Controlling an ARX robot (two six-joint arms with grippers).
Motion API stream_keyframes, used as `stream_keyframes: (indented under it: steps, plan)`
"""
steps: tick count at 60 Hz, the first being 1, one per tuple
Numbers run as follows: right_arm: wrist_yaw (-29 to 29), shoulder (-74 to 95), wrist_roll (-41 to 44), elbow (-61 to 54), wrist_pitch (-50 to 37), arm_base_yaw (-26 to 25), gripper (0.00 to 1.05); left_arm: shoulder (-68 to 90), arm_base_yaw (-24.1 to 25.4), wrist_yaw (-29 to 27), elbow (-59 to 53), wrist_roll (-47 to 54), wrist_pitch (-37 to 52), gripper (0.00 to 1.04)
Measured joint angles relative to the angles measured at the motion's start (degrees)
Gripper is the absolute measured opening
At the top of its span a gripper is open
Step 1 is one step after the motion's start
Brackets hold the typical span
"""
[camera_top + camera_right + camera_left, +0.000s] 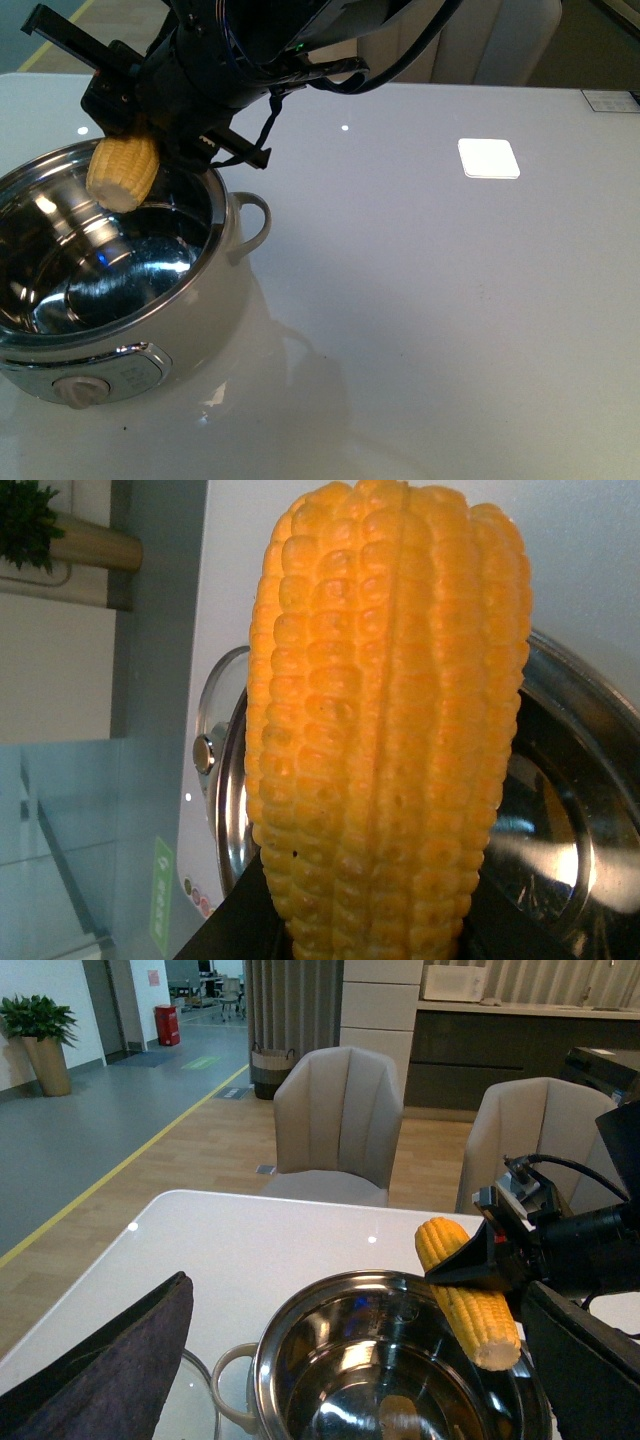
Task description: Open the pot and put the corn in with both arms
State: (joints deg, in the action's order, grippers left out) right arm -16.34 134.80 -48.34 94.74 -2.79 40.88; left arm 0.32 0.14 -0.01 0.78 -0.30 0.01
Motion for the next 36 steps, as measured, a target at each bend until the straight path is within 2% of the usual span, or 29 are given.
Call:
stream_keyframes:
  steps: [36]
  plan:
    - [0.07,3.41,5.79,2.40,7.08,1.55,0.23,0.00,0.00,0.00,0.00,0.00,0.00,0.98]
